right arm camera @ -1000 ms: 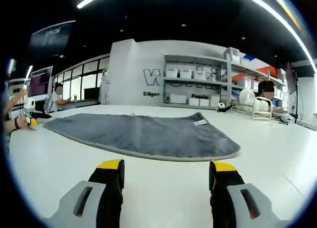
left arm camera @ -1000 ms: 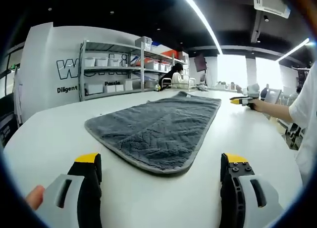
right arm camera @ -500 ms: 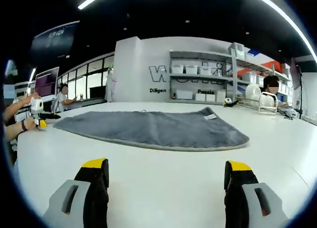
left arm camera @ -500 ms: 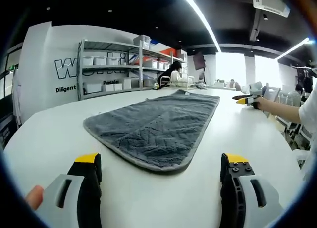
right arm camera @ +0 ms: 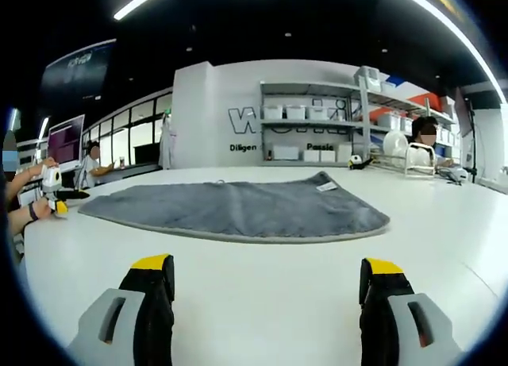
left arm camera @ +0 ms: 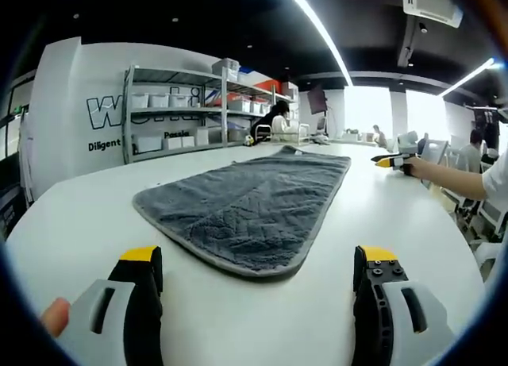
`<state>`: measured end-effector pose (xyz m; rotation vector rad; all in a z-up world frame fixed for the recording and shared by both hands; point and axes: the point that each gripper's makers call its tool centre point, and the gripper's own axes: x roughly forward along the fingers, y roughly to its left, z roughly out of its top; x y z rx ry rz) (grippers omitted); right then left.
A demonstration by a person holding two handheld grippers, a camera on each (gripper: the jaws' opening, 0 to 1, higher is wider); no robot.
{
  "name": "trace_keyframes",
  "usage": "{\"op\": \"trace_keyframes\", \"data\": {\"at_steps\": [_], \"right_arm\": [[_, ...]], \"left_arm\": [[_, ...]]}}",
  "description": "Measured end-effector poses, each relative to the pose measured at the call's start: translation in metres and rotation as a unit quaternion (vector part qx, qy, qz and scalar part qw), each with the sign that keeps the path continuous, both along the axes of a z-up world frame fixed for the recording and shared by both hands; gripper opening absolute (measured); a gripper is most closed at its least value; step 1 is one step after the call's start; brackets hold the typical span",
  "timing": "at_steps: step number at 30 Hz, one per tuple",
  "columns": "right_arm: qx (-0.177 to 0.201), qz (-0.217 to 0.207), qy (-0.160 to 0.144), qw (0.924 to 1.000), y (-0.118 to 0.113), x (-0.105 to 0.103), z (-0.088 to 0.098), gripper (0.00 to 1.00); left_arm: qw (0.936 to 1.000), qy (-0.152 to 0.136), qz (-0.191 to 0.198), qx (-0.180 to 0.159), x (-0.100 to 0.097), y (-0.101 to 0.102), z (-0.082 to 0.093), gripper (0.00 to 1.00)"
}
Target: Open the folded towel by lifting each exposed corner and separating the folded layers until the towel lies flat within the target outline without major curled edges
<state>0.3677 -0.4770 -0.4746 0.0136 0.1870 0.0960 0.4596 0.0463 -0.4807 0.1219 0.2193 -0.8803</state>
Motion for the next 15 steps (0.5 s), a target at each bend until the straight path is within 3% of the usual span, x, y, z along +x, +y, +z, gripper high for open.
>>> {"op": "trace_keyframes", "data": {"at_steps": [15], "right_arm": [[0.001, 0.006, -0.018, 0.9998, -0.0003, -0.0036, 0.0059, 0.99]], "left_arm": [[0.9999, -0.003, -0.004, 0.009, -0.0031, -0.0018, -0.0017, 0.99]]}}
